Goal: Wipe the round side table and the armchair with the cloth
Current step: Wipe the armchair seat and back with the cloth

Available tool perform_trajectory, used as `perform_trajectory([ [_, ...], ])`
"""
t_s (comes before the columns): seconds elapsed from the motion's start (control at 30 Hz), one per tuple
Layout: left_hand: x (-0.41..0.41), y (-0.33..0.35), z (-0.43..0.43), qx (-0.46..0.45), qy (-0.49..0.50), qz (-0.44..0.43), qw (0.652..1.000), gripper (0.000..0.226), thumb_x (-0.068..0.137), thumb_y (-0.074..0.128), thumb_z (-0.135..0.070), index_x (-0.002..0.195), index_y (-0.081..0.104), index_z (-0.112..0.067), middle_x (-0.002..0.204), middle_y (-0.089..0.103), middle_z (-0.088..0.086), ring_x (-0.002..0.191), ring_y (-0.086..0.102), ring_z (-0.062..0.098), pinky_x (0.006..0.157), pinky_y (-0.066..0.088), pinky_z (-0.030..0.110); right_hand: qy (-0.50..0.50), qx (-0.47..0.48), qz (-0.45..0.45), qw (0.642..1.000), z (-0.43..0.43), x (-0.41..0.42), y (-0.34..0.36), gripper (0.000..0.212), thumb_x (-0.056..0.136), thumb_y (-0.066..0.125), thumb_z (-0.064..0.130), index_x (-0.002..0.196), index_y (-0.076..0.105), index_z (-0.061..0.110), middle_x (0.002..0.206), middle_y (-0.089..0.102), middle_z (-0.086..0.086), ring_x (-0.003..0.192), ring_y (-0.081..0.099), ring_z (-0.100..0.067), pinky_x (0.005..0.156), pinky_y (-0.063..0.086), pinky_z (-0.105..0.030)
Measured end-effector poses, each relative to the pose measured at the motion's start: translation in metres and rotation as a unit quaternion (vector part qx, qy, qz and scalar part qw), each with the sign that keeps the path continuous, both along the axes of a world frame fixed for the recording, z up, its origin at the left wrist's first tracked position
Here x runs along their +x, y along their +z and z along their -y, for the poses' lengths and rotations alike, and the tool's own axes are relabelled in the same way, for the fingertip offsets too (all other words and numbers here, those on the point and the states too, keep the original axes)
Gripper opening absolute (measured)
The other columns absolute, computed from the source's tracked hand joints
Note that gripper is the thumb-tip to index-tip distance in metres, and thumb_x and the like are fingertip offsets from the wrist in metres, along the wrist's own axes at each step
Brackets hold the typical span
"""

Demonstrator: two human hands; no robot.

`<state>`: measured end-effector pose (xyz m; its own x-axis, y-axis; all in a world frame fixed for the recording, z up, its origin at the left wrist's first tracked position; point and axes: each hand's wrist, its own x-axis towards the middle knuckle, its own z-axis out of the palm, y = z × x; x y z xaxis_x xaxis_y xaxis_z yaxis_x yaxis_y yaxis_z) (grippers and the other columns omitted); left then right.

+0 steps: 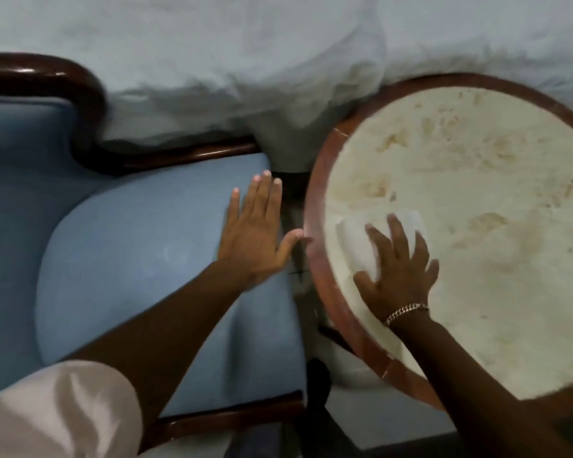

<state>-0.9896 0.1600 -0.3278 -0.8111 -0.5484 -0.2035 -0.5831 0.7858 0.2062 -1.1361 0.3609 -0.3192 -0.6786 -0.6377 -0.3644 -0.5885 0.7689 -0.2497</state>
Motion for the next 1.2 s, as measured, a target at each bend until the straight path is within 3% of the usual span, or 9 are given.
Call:
perform_trajectory([
  [0.13, 0.071, 0.010, 0.027, -0.004, 0.114, -0.038, 0.993, 0.086, 0.095, 0.021, -0.062, 0.158, 0.001, -0.008, 0.169, -0.002, 0.014, 0.156, -0.006, 0.027, 0.125, -0.005, 0.047, 0.017, -0.097, 0.001, 0.995, 0.051, 0.024, 0.011, 0.071, 0.071, 0.048, 0.044, 0.141, 0.050, 0.031, 0.160, 0.034, 0.002, 0.142, 0.031, -0.040, 0.109, 0.029, -0.067],
  [0.33, 0.207, -0.017, 0.062, 0.003, 0.245, 0.034, 0.969, 0.090, 0.091, 0.020, -0.065, 0.158, 0.008, -0.006, 0.169, 0.003, 0.016, 0.156, -0.002, 0.031, 0.125, 0.002, 0.053, 0.118, -0.281, 0.122, 0.945, 0.144, 0.087, 0.003, 0.064, 0.078, 0.055, 0.026, 0.141, 0.052, 0.017, 0.153, 0.046, -0.008, 0.140, 0.044, -0.029, 0.111, 0.035, -0.058],
  [0.4, 0.245, -0.029, 0.068, -0.001, 0.248, 0.085, 0.965, 0.094, 0.088, 0.017, -0.069, 0.158, 0.009, -0.007, 0.169, 0.002, 0.015, 0.156, -0.002, 0.031, 0.124, 0.003, 0.053, 0.135, -0.260, 0.165, 0.942, 0.173, 0.119, -0.008, 0.062, 0.084, 0.054, 0.026, 0.145, 0.045, 0.026, 0.158, 0.039, 0.001, 0.147, 0.032, -0.024, 0.116, 0.025, -0.059],
  [0.5, 0.288, -0.043, 0.073, 0.014, 0.258, 0.108, 0.960, 0.097, 0.086, 0.014, -0.075, 0.158, 0.000, -0.012, 0.169, -0.003, 0.012, 0.156, -0.006, 0.028, 0.123, 0.003, 0.054, 0.155, -0.197, 0.139, 0.958, 0.210, 0.157, -0.025, 0.058, 0.090, 0.051, 0.031, 0.146, 0.038, 0.041, 0.162, 0.027, 0.013, 0.152, 0.010, -0.028, 0.119, 0.006, -0.063],
  [0.63, 0.302, -0.052, 0.073, 0.042, 0.242, 0.112, 0.963, 0.098, 0.085, 0.008, -0.079, 0.157, -0.011, -0.016, 0.169, -0.013, 0.009, 0.153, -0.015, 0.021, 0.122, -0.002, 0.051, 0.262, -0.158, 0.051, 0.951, 0.215, 0.190, -0.033, 0.062, 0.087, 0.048, 0.040, 0.147, 0.036, 0.040, 0.162, 0.029, 0.009, 0.147, 0.021, -0.035, 0.110, 0.020, -0.061],
  [0.8, 0.296, -0.045, 0.074, 0.068, 0.245, 0.116, 0.960, 0.094, 0.087, 0.012, -0.072, 0.157, -0.013, -0.013, 0.168, -0.016, 0.010, 0.154, -0.017, 0.025, 0.123, -0.003, 0.053, 0.351, -0.109, 0.001, 0.930, 0.116, 0.224, -0.029, 0.077, 0.073, 0.053, 0.054, 0.147, 0.038, 0.040, 0.161, 0.034, 0.004, 0.141, 0.037, -0.038, 0.097, 0.034, -0.054],
  [0.9, 0.295, -0.048, 0.072, 0.078, 0.250, 0.102, 0.960, 0.092, 0.089, 0.011, -0.070, 0.156, -0.016, -0.013, 0.167, -0.020, 0.009, 0.153, -0.021, 0.024, 0.124, -0.006, 0.053, 0.287, -0.064, -0.038, 0.955, 0.100, 0.218, -0.036, 0.080, 0.075, 0.052, 0.061, 0.149, 0.035, 0.039, 0.163, 0.029, -0.002, 0.143, 0.034, -0.042, 0.100, 0.034, -0.062],
  [1.07, 0.302, -0.059, 0.075, 0.088, 0.245, 0.065, 0.963, 0.085, 0.092, 0.015, -0.062, 0.155, -0.019, -0.016, 0.166, -0.024, 0.004, 0.149, -0.028, 0.017, 0.119, -0.016, 0.047, 0.075, -0.069, -0.041, 0.994, 0.215, 0.243, -0.040, 0.080, 0.082, 0.042, 0.065, 0.154, 0.016, 0.042, 0.168, 0.011, -0.002, 0.148, 0.014, -0.046, 0.110, 0.021, -0.071],
  [1.2, 0.306, -0.049, 0.085, 0.162, 0.245, 0.034, 0.955, 0.071, 0.100, 0.023, -0.043, 0.156, -0.015, -0.020, 0.167, -0.022, 0.001, 0.147, -0.026, 0.009, 0.121, -0.016, 0.045, 0.273, -0.086, -0.077, 0.955, 0.197, 0.287, -0.041, 0.076, 0.081, 0.042, 0.058, 0.153, 0.025, 0.041, 0.166, 0.018, -0.001, 0.149, 0.017, -0.047, 0.109, 0.024, -0.067],
])
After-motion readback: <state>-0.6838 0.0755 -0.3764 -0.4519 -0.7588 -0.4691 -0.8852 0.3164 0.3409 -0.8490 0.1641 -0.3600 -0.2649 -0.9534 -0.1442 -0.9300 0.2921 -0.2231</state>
